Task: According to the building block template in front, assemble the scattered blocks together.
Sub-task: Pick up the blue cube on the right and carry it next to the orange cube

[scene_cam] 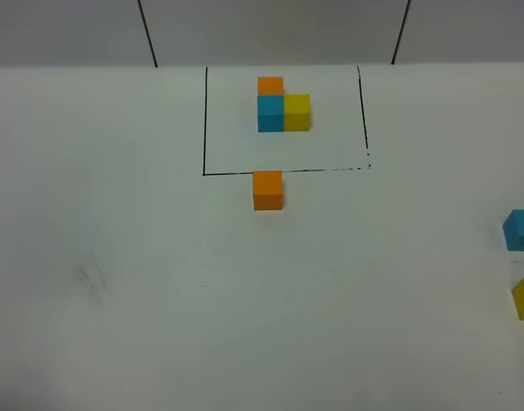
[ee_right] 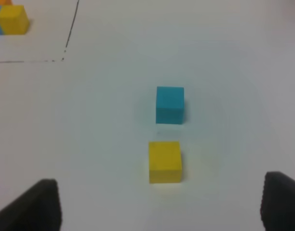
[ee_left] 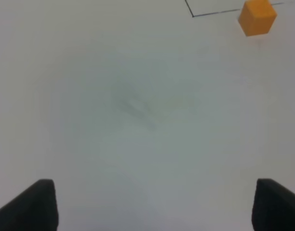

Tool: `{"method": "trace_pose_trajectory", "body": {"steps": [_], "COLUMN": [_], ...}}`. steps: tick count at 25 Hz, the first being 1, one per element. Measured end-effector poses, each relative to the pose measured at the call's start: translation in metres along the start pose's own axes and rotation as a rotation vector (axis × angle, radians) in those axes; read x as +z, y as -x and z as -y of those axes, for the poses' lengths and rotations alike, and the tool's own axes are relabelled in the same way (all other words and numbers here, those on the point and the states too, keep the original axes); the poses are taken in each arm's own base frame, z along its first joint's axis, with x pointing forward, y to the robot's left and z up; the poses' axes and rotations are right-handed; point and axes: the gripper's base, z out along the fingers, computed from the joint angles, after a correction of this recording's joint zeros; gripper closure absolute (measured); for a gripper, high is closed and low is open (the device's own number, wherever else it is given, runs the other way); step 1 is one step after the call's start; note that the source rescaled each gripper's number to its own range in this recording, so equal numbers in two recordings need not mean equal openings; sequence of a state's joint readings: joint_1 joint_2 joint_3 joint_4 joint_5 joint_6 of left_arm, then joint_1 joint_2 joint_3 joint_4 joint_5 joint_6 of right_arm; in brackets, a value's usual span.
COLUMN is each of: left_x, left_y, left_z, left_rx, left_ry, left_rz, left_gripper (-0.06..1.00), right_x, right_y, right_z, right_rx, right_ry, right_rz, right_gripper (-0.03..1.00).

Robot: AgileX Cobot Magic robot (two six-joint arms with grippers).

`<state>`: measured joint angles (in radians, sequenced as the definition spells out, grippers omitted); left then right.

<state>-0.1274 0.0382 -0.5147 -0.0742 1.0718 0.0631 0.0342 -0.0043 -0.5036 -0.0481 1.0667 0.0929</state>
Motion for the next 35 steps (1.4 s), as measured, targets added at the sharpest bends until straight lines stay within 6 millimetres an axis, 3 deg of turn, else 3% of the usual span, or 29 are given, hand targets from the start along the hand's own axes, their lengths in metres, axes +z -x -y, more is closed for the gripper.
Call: {"method": "trace_pose_trajectory", "body": {"steps": [8, 19, 35], "left_x": [-0.0031, -0.0027, -0.0023], "left_y": [-0.0061, -0.0058, -0.0056], "left_z": [0.0004, 0.0013, 0.0019], "left_rx": [0.004, -0.042, -0.114], "left_ry": [0.001, 0.056, 0.101], "left_rz": [0.029, 0.029, 0.032], "left_gripper": [0.19, 0.45, 0.47], "right_x": [0.0, 0.0, 0.0], "right_y": [0.0, 0.0, 0.0], "right_z": [0.0, 0.0, 0.0], "right_rx": [0.0, 0.0, 0.0], "right_ry": [0.0, 0.0, 0.0], "right_rz": [0.0, 0.0, 0.0], "right_gripper": [0.27, 0.27, 0.27]}}
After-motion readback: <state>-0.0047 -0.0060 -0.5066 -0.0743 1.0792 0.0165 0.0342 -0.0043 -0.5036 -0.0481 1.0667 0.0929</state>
